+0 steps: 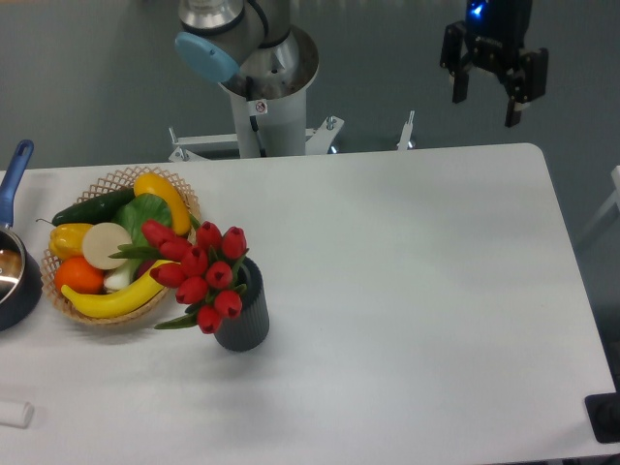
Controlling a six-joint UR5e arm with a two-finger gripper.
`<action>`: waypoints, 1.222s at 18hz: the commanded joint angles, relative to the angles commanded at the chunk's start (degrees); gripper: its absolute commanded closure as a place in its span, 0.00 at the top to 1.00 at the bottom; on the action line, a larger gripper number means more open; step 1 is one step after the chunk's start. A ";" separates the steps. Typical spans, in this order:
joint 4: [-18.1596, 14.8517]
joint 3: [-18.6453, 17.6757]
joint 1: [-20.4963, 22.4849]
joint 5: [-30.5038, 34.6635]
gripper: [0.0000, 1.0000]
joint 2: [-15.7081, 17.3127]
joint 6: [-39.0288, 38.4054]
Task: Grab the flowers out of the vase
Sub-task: 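Move the open gripper toward the red tulip bouquet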
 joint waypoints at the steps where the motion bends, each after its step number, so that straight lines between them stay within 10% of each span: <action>1: 0.09 -0.09 -0.09 0.09 1.00 0.00 0.00; 10: 0.52 -2.63 -0.35 -0.70 1.00 1.14 -10.44; 17: 9.40 -7.64 -3.33 -5.80 1.00 1.41 -22.49; 22: 9.67 -8.79 -5.53 -6.76 1.00 0.27 -28.38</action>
